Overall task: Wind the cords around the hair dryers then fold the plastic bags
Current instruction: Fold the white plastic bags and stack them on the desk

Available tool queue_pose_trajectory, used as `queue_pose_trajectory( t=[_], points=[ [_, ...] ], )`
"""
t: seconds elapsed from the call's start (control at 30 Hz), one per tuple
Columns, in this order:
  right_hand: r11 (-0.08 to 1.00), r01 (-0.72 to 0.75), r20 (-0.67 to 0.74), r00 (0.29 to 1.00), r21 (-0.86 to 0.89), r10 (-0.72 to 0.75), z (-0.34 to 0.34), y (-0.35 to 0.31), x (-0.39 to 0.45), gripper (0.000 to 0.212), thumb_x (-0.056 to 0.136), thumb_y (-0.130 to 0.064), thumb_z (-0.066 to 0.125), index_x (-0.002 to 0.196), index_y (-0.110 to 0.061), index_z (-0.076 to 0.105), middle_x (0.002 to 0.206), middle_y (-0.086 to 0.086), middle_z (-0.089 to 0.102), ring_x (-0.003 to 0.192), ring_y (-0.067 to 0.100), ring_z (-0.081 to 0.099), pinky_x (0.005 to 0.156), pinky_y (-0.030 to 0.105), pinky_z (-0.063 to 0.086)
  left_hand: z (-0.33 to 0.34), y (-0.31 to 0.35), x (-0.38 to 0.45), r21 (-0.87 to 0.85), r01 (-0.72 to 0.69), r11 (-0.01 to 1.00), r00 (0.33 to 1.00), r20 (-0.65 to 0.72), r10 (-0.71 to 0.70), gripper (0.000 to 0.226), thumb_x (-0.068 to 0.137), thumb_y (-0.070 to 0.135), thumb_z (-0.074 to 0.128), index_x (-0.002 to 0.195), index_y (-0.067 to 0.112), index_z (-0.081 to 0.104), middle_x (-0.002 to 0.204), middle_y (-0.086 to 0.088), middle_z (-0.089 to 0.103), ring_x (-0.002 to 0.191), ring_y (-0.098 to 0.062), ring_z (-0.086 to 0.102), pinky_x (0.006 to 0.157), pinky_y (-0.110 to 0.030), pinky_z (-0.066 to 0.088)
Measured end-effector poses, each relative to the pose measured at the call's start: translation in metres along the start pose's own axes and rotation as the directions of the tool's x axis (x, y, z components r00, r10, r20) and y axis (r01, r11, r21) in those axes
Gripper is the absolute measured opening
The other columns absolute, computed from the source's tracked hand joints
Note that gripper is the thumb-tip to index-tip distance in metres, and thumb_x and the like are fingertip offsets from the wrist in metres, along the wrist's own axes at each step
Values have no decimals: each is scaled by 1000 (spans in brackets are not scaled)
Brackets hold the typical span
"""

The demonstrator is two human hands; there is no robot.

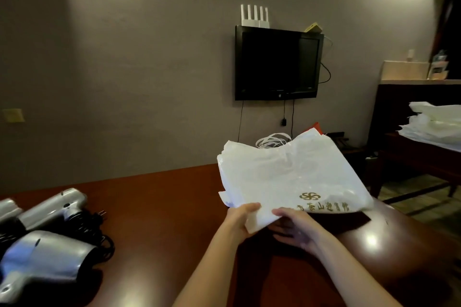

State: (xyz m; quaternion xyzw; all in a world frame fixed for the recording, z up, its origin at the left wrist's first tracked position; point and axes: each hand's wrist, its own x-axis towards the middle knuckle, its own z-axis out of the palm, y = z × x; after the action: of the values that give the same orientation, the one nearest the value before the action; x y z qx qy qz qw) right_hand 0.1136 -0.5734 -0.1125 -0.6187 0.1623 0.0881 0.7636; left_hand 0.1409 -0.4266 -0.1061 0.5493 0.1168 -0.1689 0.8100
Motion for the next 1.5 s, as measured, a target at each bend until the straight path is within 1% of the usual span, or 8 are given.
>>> queue_pose_trajectory(
  t=[0.27, 0.57, 0.73, 0.87, 1.07, 1.23, 1.37, 1.5],
  points=[
    [874, 421, -398, 865, 242, -306, 5, -49, -16, 13, 88, -5, 59, 79, -13, 56, 97, 12, 57, 77, 20, 57, 56, 30, 51, -16, 48, -41, 160, -92, 983, 996, 24, 89, 56, 76, 0, 78, 126, -4, 55, 92, -10, 69, 69, -20, 67, 44, -25, 54],
    [825, 247, 81, 940, 509, -331, 79, -76, -58, 22, 99, -25, 48, 104, -6, 58, 87, 13, 68, 82, 27, 63, 68, 42, 56, -78, 120, -109, 173, -362, 916, 926, -43, 374, 56, 74, -3, 77, 125, -1, 53, 101, -13, 68, 80, -23, 68, 47, -26, 53],
    [809, 219, 301, 849, 546, -434, 149, -102, -51, 31, 103, -18, 38, 123, -1, 53, 96, 15, 72, 84, 28, 71, 61, 36, 60, -138, 149, -137, -100, -409, 907, 913, -32, 408, 28, 94, 32, 59, 101, 6, 67, 82, -9, 73, 64, -20, 71, 53, -26, 57],
    [846, 67, 471, 806, 529, -358, 180, -71, -39, 24, 94, -13, 46, 99, -3, 67, 89, 12, 74, 76, 22, 73, 63, 34, 60, -194, 148, -136, -159, -407, 899, 896, -260, 360, 45, 95, 35, 54, 127, 2, 57, 115, -17, 67, 72, -30, 64, 55, -32, 55],
    [941, -123, 319, 947, 315, 17, 171, 22, 9, 18, 95, 2, 46, 109, 6, 56, 65, 17, 70, 52, 25, 69, 39, 31, 53, -235, 104, -119, 123, -289, 949, 853, -418, 314, 49, 78, -10, 67, 125, -7, 53, 115, -24, 65, 99, -37, 64, 80, -44, 55],
    [967, 133, 103, 982, 218, -158, 187, -6, 30, 31, 88, 6, 58, 118, -2, 59, 70, 6, 68, 57, 19, 65, 46, 25, 52, -238, 98, -107, 108, -267, 958, 871, -397, 288, 43, 75, -1, 76, 115, 0, 60, 106, -20, 70, 92, -35, 68, 79, -44, 58],
    [942, 262, 318, 892, 211, -320, 205, -79, 12, 13, 92, 4, 53, 94, -5, 62, 69, 5, 72, 59, 18, 69, 51, 28, 58, -237, 126, -104, -145, -368, 918, 885, -356, 299, 28, 84, 35, 64, 93, 8, 64, 72, -6, 65, 58, -20, 62, 50, -23, 49],
    [969, 161, 454, 860, 189, -231, 185, -75, 16, 18, 96, 1, 45, 93, 2, 63, 72, 9, 73, 60, 17, 71, 56, 26, 58, -249, 138, -103, -184, -499, 847, 829, -386, 404, 38, 85, 36, 62, 111, 8, 63, 75, -7, 66, 71, -23, 60, 68, -35, 49]
  ],
)
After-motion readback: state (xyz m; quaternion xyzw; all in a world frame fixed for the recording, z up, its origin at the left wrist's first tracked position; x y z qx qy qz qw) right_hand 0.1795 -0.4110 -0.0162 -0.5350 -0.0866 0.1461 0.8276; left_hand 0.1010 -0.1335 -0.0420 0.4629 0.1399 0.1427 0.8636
